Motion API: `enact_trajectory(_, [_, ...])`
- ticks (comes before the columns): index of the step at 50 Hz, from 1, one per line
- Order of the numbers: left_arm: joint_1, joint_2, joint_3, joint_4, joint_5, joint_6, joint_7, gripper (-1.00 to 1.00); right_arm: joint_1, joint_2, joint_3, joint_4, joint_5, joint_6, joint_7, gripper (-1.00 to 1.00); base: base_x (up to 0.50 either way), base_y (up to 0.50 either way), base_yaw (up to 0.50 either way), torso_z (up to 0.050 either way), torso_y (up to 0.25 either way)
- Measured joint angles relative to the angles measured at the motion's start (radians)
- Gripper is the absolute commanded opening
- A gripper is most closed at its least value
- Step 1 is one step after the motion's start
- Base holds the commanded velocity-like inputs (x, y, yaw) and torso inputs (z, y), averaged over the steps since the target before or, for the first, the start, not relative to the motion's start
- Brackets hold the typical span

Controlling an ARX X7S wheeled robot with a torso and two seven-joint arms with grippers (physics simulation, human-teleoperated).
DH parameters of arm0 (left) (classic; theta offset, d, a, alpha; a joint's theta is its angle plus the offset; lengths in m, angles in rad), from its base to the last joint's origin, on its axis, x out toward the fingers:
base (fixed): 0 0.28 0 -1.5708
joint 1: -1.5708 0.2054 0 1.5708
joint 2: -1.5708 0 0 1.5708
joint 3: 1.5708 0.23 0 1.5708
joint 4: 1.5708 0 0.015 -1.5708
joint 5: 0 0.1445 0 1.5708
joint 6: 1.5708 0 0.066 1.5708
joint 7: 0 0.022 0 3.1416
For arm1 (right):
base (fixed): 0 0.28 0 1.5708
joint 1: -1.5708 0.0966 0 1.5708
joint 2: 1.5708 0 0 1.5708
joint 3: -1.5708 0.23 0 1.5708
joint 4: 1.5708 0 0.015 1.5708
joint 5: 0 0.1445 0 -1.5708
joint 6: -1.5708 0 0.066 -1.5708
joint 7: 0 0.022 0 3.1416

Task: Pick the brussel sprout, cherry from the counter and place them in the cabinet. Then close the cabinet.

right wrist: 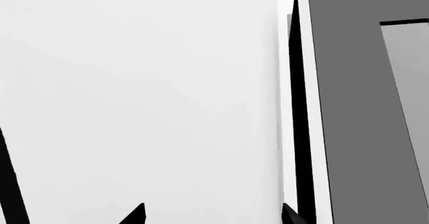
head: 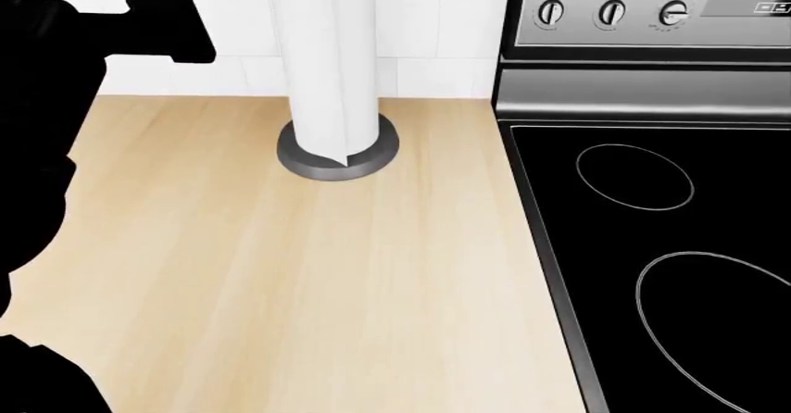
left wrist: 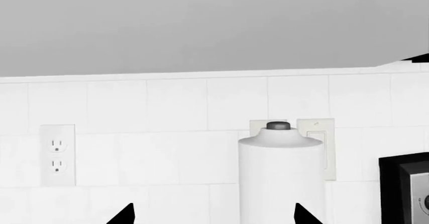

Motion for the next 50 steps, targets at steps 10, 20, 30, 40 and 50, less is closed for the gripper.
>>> enact_trajectory(10, [0.001, -0.002, -0.001, 0.001, -0.007, 0.001, -0.004, 1.00, -0.048, -0.023, 0.066, 0.023, 0.012, -0.059, -0.039, 1.00, 0.00, 0.00, 0.00, 0.000, 0.000])
enact_trajectory(20, [0.001, -0.003, -0.001, 0.000, -0.012, 0.003, -0.007, 1.00, -0.078, -0.029, 0.072, 0.010, -0.006, -0.091, -0.072, 1.00, 0.00, 0.00, 0.00, 0.000, 0.000])
enact_trajectory(30, [-0.001, -0.004, 0.001, -0.004, -0.017, 0.005, -0.011, 1.00, -0.082, -0.019, 0.003, -0.003, -0.061, -0.124, -0.115, 1.00, 0.00, 0.00, 0.00, 0.000, 0.000])
enact_trajectory(40, [-0.004, -0.006, 0.003, -0.007, -0.022, 0.009, -0.013, 1.00, -0.074, -0.003, -0.142, 0.028, -0.136, -0.212, -0.173, 1.00, 0.00, 0.00, 0.00, 0.000, 0.000])
enact_trajectory(50, [-0.001, -0.010, 0.001, -0.009, -0.027, 0.013, -0.015, 1.00, -0.079, 0.008, -0.293, 0.136, -0.176, -0.386, -0.248, 1.00, 0.00, 0.00, 0.00, 0.000, 0.000])
